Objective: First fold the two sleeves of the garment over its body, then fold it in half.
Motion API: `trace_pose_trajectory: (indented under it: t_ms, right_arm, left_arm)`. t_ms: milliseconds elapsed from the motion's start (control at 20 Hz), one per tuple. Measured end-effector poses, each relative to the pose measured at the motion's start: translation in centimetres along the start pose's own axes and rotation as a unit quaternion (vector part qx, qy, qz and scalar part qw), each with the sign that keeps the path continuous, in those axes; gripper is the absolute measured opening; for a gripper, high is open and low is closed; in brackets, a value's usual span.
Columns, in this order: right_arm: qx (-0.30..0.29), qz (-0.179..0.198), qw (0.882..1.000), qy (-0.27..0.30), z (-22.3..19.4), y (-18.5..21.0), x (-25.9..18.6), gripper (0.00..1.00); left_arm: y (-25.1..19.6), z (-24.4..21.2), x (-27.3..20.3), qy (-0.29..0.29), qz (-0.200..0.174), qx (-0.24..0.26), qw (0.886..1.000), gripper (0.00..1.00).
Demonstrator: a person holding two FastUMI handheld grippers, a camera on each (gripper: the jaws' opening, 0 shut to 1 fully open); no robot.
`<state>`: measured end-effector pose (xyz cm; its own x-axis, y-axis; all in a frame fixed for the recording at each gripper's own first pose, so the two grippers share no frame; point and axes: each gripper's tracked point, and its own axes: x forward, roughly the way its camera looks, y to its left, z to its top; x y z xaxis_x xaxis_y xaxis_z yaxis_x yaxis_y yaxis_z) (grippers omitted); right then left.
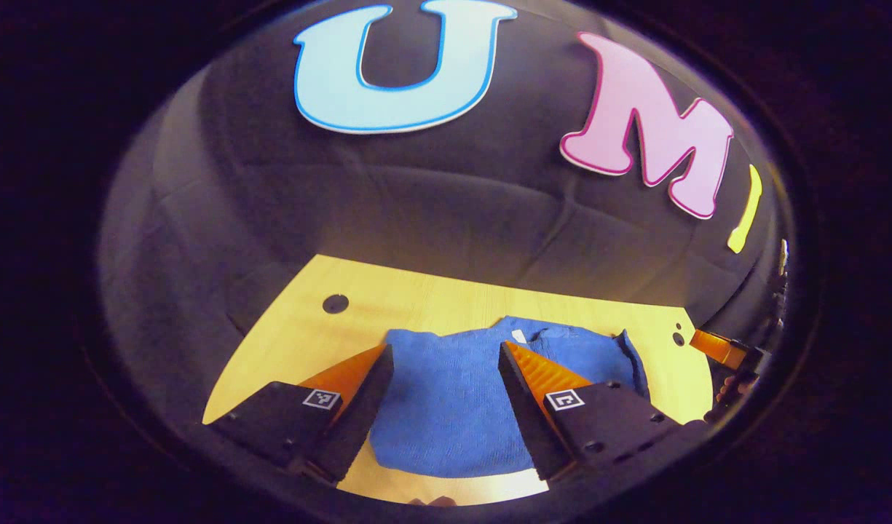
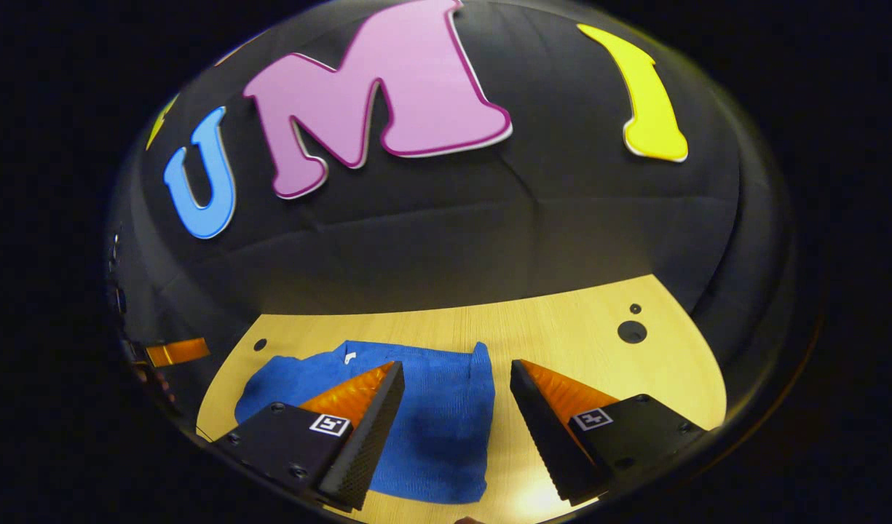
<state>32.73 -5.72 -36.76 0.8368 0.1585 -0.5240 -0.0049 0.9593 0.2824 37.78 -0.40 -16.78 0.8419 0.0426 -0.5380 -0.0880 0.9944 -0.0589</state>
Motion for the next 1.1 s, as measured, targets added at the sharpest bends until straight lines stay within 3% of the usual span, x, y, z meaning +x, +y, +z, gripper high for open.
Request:
trace_pose_trajectory:
  t_ms: [250,350,600,750,950,1100]
  right_arm:
    - [-0.037,0.037,0.996,-0.067,3.0,6.1,-10.7,0.94]
    - [-0.037,0.051,0.994,-0.092,3.2,8.8,-15.3,0.94]
    - [-0.021,0.063,0.988,-0.137,2.8,13.3,-26.8,0.93]
    - [-0.032,0.073,0.983,-0.164,2.4,15.2,-31.7,0.93]
    - [-0.092,0.07,0.974,-0.197,2.9,16.5,-36.4,0.93]
    - [-0.104,0.063,0.97,-0.212,3.7,17.4,-39.1,0.94]
  left_arm:
    - [-3.7,0.6,-8.9,-0.065,-0.036,0.052,0.996,0.84]
    - [-5.4,-0.3,-13.3,-0.082,-0.063,0.052,0.993,0.85]
    - [-6.0,-3.6,-24.4,-0.123,-0.076,0.026,0.989,0.84]
    - [-5.1,-4.9,-29.5,-0.162,-0.066,0.057,0.983,0.84]
    - [-5.9,-7.9,-34.4,-0.182,-0.089,0.109,0.973,0.82]
    - [-5.8,-7.6,-36.7,-0.231,-0.068,0.136,0.961,0.82]
